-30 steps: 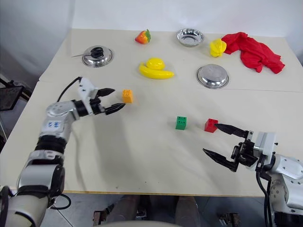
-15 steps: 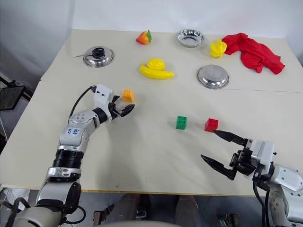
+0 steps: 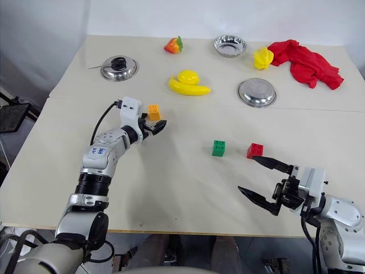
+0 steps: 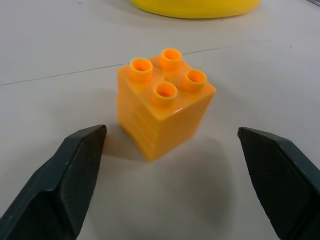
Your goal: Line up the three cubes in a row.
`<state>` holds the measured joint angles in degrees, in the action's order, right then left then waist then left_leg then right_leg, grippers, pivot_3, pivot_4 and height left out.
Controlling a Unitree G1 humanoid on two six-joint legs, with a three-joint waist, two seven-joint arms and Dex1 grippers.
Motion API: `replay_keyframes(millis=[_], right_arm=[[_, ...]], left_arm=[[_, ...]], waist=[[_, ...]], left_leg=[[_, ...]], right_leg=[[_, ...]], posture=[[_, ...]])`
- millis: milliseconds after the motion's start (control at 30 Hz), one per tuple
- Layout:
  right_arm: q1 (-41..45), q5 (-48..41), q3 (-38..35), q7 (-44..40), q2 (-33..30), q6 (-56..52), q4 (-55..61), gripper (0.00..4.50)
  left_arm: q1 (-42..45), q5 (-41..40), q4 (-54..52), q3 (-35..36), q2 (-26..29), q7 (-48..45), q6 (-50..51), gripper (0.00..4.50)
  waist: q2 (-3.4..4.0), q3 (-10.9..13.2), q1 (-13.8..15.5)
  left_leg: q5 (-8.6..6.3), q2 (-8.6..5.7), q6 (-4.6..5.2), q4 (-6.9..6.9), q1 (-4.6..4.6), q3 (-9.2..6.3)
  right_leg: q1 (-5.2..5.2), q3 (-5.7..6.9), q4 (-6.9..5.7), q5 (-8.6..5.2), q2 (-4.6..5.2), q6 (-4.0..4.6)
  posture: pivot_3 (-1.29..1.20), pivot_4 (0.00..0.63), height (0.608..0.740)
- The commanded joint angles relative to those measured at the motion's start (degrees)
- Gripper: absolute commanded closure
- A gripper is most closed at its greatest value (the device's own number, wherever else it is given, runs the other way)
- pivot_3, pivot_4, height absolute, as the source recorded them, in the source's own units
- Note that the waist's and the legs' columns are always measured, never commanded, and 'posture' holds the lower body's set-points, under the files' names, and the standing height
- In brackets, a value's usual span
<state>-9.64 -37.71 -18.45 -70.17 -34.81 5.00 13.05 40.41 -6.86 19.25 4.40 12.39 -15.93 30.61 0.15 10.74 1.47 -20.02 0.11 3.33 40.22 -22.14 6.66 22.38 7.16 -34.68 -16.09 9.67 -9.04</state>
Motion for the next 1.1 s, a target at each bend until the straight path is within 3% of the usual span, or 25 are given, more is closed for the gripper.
replay_keyframes(millis=[33,267,367,567,633,733,800,933,1100], right_arm=[[0.77,-0.6,0.14,-0.24,0.5,0.53,-0.09,0.0],[2.26,-0.16,1.41,0.25,1.28,0.42,-0.52,0.0],[2.6,0.03,1.81,0.31,1.53,0.7,-1.12,0.0],[3.0,0.76,2.45,0.42,2.39,1.24,-2.02,0.0],[2.86,0.84,2.04,0.34,2.4,1.49,-2.35,0.0],[2.13,0.73,1.03,0.38,2.0,1.54,-2.19,0.0],[1.16,0.46,-0.07,0.18,1.31,1.48,-2.04,0.0],[-0.85,0.01,-2.38,-0.21,-0.33,1.2,-1.67,0.0],[-4.92,-1.37,-6.9,-0.77,-2.51,0.4,-0.47,0.0]], left_arm=[[1.42,0.34,0.34,0.53,-1.6,3.2,-1.85,0.03],[3.03,0.64,5.09,0.28,-4.12,6.13,-5.6,0.03],[3.57,0.49,6.72,0.62,-4.41,6.86,-7.05,0.55],[3.7,0.31,7.0,0.65,-4.1,6.51,-7.86,2.38],[3.16,-0.63,5.79,0.44,-2.99,2.65,-10.22,2.48],[3.11,-3.4,6.12,0.19,0.47,-9.58,-16.73,2.48],[3.8,-6.47,7.62,-0.52,4.11,-23.56,-21.56,2.48],[8.96,-6.75,18.24,-3.72,10.39,-46.55,-33.12,2.48],[17.0,-4.65,33.58,-7.44,10.95,-66.63,-45.85,2.48]], waist=[[0.0,0.0,0.01],[-0.01,-0.01,0.1],[-0.02,-0.01,0.15],[-0.02,-0.01,0.14],[-0.02,-0.01,0.13],[-0.02,-0.01,-0.05],[-0.01,-0.01,-0.14],[-0.01,-0.01,-0.18],[-0.02,-0.01,0.1]], left_leg=[[0.0,0.0,0.0,0.0,0.0,0.0],[0.0,-0.04,0.0,0.0,0.0,-0.02],[0.0,-0.05,0.0,0.0,0.0,-0.02],[0.0,-0.06,0.0,0.0,0.0,-0.02],[0.0,-0.06,0.0,0.0,0.0,-0.02],[0.0,-0.09,0.0,-0.01,-0.01,0.0],[0.0,-0.1,0.0,-0.03,-0.01,0.02],[0.01,-0.18,-0.03,-0.04,0.0,0.09],[0.01,-0.28,-0.02,-0.03,-0.03,0.09]], right_leg=[[0.0,0.0,0.0,0.0,0.0,0.0],[-0.02,0.01,0.0,0.0,0.0,0.0],[-0.02,0.02,0.01,0.0,0.0,0.0],[-0.02,0.02,0.01,0.0,0.01,0.0],[-0.02,0.02,0.01,0.0,0.0,0.0],[0.0,0.03,0.02,0.0,0.0,0.0],[0.03,0.03,0.03,0.0,0.0,0.0],[0.05,0.02,0.04,-0.01,-0.05,0.01],[0.02,0.04,0.1,0.0,-0.04,0.01]], posture=[[0.0,0.15,0.74],[0.0,0.15,0.74],[0.0,0.15,0.74],[0.0,0.15,0.74],[0.0,0.15,0.74],[0.0,0.15,0.74],[0.0,0.15,0.74],[0.0,0.15,0.74],[0.0,0.15,0.74]])
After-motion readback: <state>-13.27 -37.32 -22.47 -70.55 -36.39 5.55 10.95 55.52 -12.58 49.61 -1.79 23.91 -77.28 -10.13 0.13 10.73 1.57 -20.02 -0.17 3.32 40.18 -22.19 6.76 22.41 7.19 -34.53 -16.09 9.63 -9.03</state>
